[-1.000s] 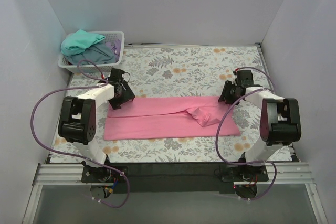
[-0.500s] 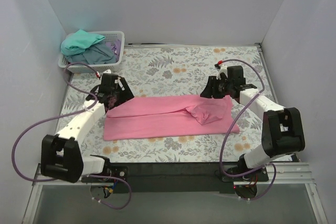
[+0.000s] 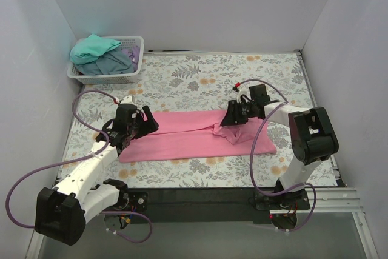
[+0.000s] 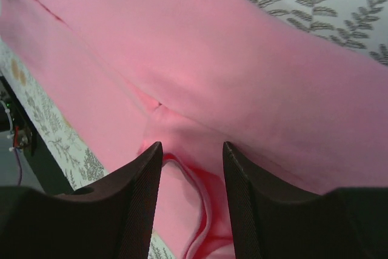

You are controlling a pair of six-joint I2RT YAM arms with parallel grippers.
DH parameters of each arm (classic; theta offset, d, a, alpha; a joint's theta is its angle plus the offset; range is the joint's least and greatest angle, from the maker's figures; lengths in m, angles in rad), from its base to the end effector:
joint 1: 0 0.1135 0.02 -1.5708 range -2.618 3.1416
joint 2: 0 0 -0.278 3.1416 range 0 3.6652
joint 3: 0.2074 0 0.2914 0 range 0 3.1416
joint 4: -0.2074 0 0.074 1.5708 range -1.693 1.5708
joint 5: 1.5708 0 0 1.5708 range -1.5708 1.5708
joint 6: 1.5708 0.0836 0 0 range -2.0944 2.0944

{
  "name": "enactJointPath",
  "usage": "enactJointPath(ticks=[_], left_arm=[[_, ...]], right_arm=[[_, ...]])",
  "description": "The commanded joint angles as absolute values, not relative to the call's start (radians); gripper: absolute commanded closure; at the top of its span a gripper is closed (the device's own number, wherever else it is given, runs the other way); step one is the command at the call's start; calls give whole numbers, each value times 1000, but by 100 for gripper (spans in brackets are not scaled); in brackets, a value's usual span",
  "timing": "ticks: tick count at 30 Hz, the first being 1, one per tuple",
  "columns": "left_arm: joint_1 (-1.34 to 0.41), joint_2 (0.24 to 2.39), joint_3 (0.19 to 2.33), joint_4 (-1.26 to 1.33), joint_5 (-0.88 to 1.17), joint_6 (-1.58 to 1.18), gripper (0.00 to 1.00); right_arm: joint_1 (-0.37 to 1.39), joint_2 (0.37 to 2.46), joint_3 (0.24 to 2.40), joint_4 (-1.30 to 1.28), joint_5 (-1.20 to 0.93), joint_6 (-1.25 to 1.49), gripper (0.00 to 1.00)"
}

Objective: Fold and stack the t-shirts
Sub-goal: Fold the tshirt

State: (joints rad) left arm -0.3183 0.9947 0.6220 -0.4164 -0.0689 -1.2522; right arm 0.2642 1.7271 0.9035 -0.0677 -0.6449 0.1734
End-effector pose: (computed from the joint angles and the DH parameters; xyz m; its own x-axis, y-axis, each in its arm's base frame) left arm 0.2553 -0.0781 0.1870 -0.4639 -0.8447 -0.2671 -0.5568 0.5125 -0.6537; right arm 0.3629 0.1502 0.1102 -0.8386 -0.0840 -0.5383 -0.4352 0.6978 0.5690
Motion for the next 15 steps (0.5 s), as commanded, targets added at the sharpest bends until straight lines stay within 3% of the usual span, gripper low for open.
enactJointPath(ticks=[1, 9, 15], left_arm=[[-324, 991, 640, -382, -81, -1236, 21], [-324, 1019, 647, -382, -84, -1226, 21], [-325, 1029, 649, -382, -83, -1223, 21]], right_arm=[[284, 1730, 887, -31, -741, 143, 49], [344, 1652, 821, -71, -742, 146, 50], [434, 1568, 784, -129, -614, 176, 51]])
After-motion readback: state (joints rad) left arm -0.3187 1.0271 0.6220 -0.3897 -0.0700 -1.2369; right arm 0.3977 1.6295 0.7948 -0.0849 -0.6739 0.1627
